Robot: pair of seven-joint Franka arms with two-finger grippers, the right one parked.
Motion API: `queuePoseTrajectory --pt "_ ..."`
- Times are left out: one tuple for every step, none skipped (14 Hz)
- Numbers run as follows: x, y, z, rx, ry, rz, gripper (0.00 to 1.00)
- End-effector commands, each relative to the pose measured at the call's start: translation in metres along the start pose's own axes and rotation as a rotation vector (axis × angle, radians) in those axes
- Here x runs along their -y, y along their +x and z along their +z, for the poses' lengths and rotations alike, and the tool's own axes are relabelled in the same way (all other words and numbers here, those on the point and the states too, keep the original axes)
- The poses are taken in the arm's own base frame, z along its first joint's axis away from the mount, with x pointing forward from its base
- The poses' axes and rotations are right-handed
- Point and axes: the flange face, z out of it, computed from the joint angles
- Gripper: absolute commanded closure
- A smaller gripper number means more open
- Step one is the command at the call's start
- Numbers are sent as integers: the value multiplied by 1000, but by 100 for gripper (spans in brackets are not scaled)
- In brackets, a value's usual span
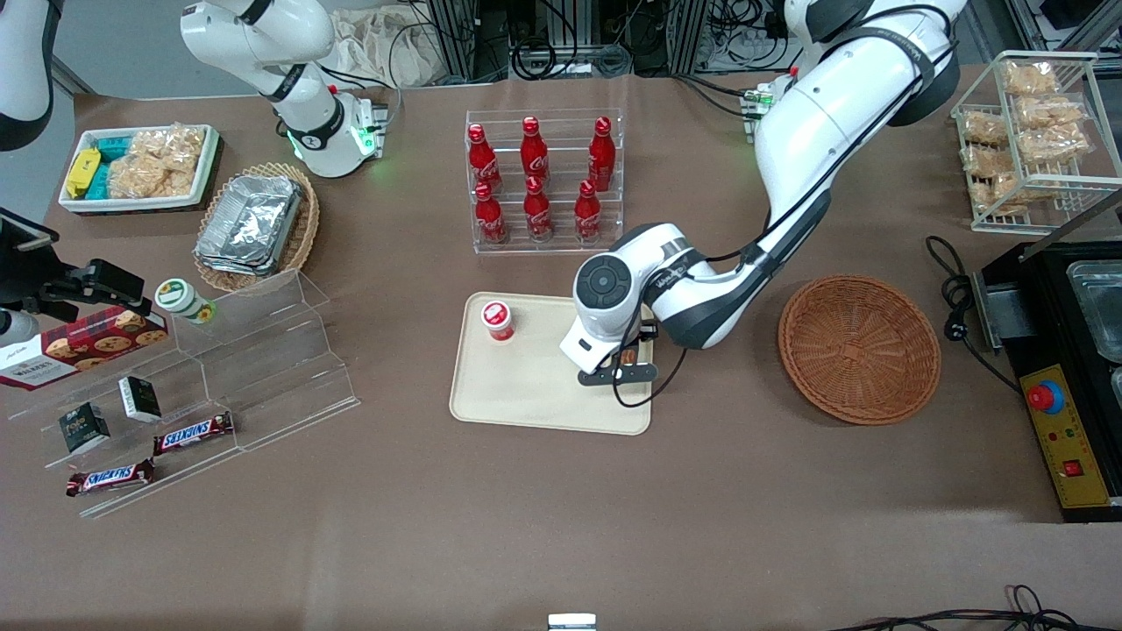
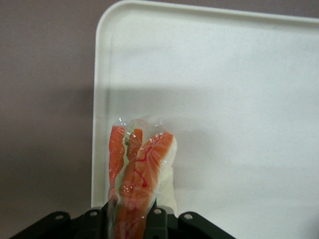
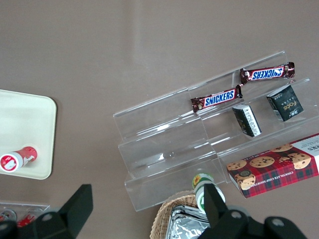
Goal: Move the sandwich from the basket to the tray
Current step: 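Lower the sandwich onto the tray and open the left gripper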
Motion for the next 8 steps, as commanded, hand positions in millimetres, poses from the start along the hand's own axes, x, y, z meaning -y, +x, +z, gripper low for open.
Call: queuePoseTrajectory --pt "-11 5 -1 -48 21 -8 29" --pt "-14 5 0 -62 35 -19 25" --pt "-15 8 -2 -77 39 -44 1" --pt "-16 8 -7 -85 34 -57 0" --pt "-14 14 -21 -103 24 -92 0" --pt "-9 20 -37 -115 20 -117 0" --pt "-2 21 -63 -132 21 -135 0" --pt "10 23 -87 -142 37 -161 0"
